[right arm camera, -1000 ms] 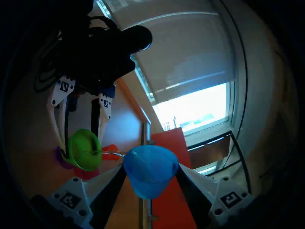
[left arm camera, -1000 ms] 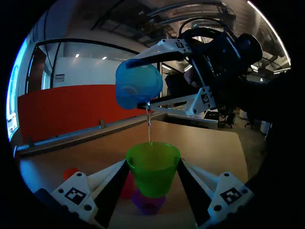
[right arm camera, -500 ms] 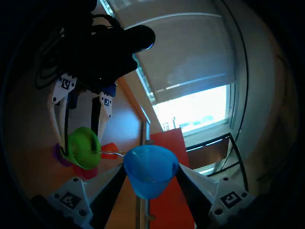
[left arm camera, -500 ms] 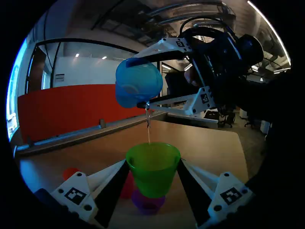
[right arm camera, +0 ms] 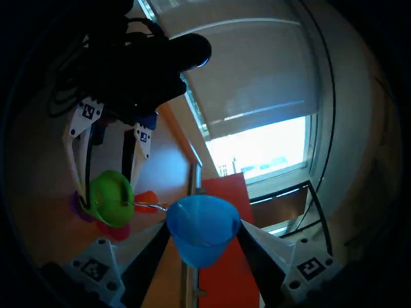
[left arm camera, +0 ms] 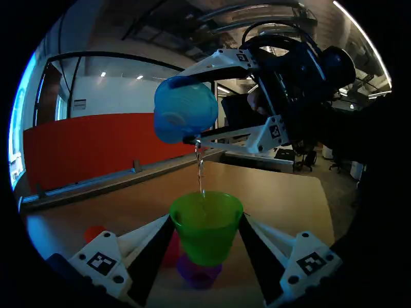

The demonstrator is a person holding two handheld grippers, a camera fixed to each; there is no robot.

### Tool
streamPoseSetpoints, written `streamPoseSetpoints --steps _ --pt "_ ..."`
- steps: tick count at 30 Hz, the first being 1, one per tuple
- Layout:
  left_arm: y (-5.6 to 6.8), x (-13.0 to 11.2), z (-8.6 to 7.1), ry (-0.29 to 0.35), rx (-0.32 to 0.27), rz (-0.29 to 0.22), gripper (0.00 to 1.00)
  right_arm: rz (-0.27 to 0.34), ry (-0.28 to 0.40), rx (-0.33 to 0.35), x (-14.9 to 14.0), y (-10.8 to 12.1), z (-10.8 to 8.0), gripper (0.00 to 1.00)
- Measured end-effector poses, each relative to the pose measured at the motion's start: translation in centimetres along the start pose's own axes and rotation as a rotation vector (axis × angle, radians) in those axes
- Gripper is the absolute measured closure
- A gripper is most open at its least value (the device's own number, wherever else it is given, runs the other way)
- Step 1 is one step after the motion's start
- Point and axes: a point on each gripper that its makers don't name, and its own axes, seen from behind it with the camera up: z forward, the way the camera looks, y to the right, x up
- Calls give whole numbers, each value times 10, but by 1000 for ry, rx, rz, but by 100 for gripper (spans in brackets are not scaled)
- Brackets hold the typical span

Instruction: Pour water

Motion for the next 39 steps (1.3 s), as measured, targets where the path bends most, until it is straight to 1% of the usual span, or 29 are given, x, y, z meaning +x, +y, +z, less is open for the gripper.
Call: streamPoseSetpoints --steps 17,39 --pt "1 -1 0 -2 -1 4 15 -21 2 0 2 -1 0 9" --pt "1 0 -1 -1 1 6 15 -65 -1 -4 4 0 2 9"
